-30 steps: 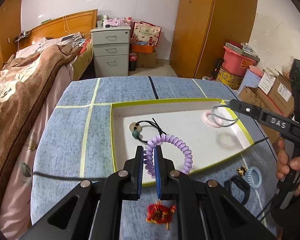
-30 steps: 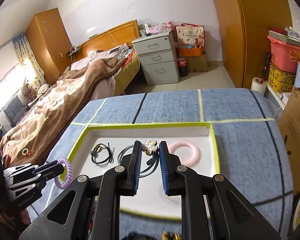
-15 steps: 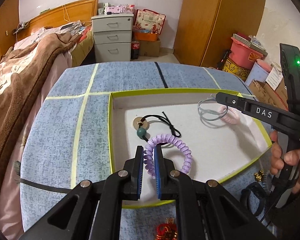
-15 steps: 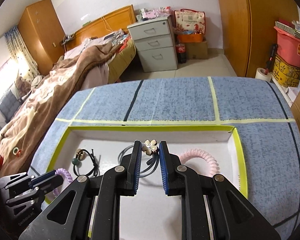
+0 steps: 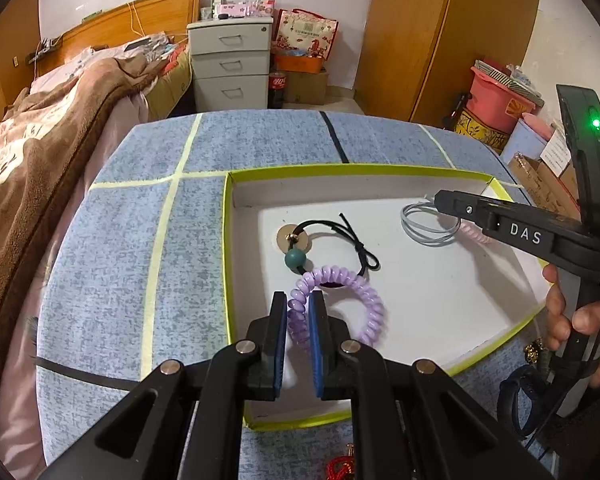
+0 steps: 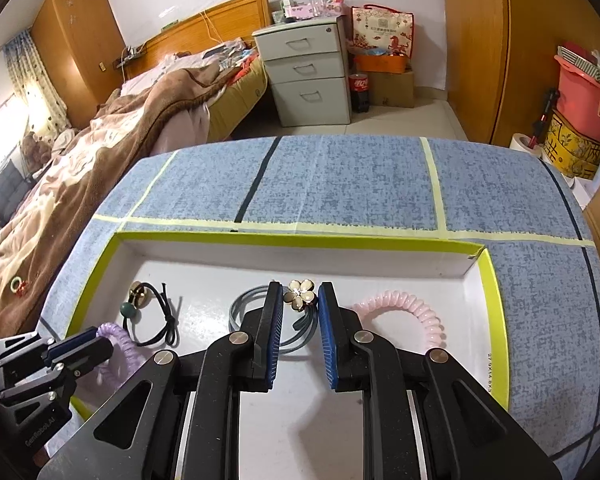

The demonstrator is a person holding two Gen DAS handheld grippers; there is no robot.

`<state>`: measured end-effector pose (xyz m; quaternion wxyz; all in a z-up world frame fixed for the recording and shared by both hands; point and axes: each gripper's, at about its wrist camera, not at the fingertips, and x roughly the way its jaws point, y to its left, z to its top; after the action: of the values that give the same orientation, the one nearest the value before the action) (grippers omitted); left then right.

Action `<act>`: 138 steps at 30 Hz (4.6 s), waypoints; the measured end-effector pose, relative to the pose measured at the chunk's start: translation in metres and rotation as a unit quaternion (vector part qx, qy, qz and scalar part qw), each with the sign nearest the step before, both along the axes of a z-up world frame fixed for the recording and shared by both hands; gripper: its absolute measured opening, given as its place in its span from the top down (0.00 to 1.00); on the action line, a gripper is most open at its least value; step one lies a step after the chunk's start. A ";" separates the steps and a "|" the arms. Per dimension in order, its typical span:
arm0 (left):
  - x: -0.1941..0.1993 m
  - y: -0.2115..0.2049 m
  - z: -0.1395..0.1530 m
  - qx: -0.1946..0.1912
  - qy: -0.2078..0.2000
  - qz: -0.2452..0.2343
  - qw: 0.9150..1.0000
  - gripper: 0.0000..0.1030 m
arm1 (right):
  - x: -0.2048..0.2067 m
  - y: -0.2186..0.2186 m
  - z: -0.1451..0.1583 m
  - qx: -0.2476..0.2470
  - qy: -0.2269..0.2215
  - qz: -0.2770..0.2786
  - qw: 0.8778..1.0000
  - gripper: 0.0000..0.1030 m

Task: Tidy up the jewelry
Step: 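Open the right gripper inside the box while the left gripper opens, releasing both items, then move the right gripper out of the box to the black watch strap, then grasp the black watch strap with the right gripper and lift it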

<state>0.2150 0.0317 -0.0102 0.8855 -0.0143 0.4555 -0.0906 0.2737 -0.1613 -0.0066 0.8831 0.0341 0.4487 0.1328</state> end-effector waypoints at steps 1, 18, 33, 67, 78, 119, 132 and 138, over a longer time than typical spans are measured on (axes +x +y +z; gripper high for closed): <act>0.000 0.000 0.000 0.003 -0.001 -0.001 1.000 0.89 | 0.000 0.001 -0.001 -0.002 0.001 0.001 1.000 0.82; -0.006 0.001 0.008 -0.017 -0.010 -0.005 1.000 0.63 | -0.007 0.001 0.005 -0.004 -0.003 0.003 1.000 0.60; -0.051 0.002 0.036 -0.033 -0.050 -0.008 0.998 0.54 | -0.065 -0.005 0.038 0.005 -0.044 0.013 0.999 0.60; -0.148 0.026 0.015 -0.070 -0.051 0.001 0.996 0.48 | -0.187 -0.026 0.004 -0.017 -0.027 0.016 0.999 0.60; -0.139 0.031 0.007 -0.075 -0.038 0.000 0.996 0.48 | -0.176 -0.017 -0.012 -0.041 -0.002 0.013 0.999 0.60; -0.090 -0.004 -0.016 0.017 -0.004 0.021 1.000 0.48 | -0.180 -0.047 0.004 0.035 -0.026 0.004 0.999 0.87; -0.095 -0.005 -0.014 0.006 -0.003 0.012 1.000 0.83 | -0.180 -0.044 0.006 0.028 -0.029 -0.002 0.999 0.87; -0.098 0.001 -0.009 -0.007 -0.010 0.016 1.000 0.90 | -0.184 -0.044 0.009 0.028 -0.034 -0.006 0.999 0.87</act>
<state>0.1173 0.0324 -0.0191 0.8911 -0.0271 0.4459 -0.0801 0.0900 -0.2057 0.0024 0.8975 0.0574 0.4141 0.1408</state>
